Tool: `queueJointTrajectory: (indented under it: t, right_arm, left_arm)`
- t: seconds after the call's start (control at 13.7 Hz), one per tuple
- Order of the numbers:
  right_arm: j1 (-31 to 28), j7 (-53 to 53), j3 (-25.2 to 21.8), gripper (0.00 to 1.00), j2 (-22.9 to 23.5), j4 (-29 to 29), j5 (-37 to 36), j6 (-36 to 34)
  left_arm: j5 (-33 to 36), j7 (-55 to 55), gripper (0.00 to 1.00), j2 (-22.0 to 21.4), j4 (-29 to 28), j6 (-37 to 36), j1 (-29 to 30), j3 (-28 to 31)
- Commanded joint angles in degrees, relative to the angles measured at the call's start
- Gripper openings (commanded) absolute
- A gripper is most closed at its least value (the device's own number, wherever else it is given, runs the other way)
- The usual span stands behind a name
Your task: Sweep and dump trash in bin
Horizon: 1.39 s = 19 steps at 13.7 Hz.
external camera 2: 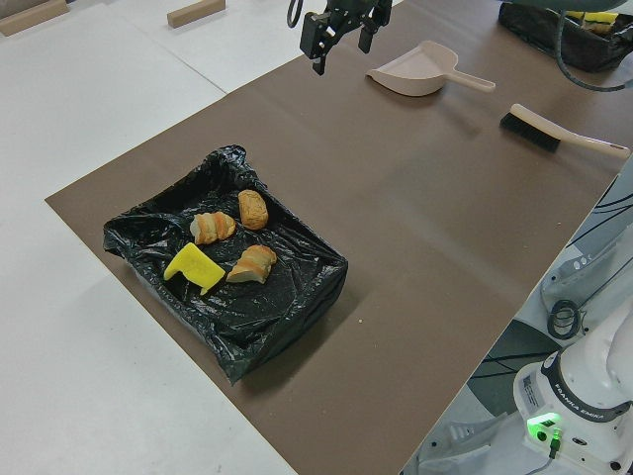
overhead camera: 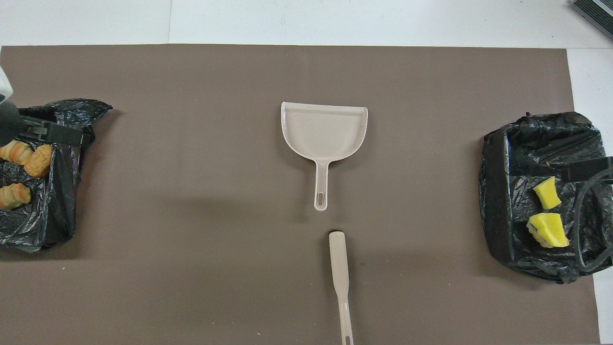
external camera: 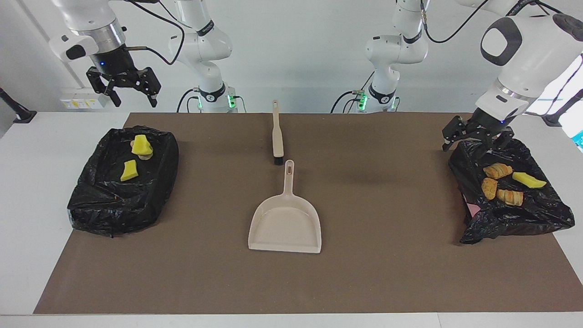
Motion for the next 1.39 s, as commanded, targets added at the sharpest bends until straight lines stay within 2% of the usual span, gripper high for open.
queueJointTrajectory:
  t: [0.0, 0.22, 0.44, 0.73, 1.02, 1.31]
  right_arm:
    - [-0.13, 0.50, 0.05, 1.00, -1.50, -1.70, 0.86, 0.38]
    - [-0.13, 0.41, -0.03, 1.00, -1.50, -1.70, 0.86, 0.38]
    - [-0.22, 0.32, 0.05, 1.00, -1.50, -1.70, 0.86, 0.12]
    - [-0.22, 0.32, -0.04, 1.00, -1.50, -1.70, 0.86, 0.12]
    - [-0.22, 0.32, -0.04, 1.00, -1.50, -1.70, 0.86, 0.12]
    - [-0.22, 0.24, -0.04, 1.00, -1.50, -1.70, 0.86, 0.12]
  left_arm:
    - [1.15, -5.22, 1.00, -3.62, -1.57, -3.03, -0.15, -0.22]
    - [5.09, -5.50, 1.00, -5.56, -1.48, -8.04, -0.77, -0.83]
    - [5.19, -5.86, 1.00, -7.23, -3.15, -10.16, -0.51, -0.83]
    - [5.45, -7.62, 1.00, -6.88, -2.45, -10.43, -0.77, -0.92]
    - [6.69, -7.09, 1.00, -5.48, 2.56, -16.40, -0.33, -0.92]
    - [6.60, -7.79, 1.00, -5.47, 2.21, -16.49, -0.24, -0.83]
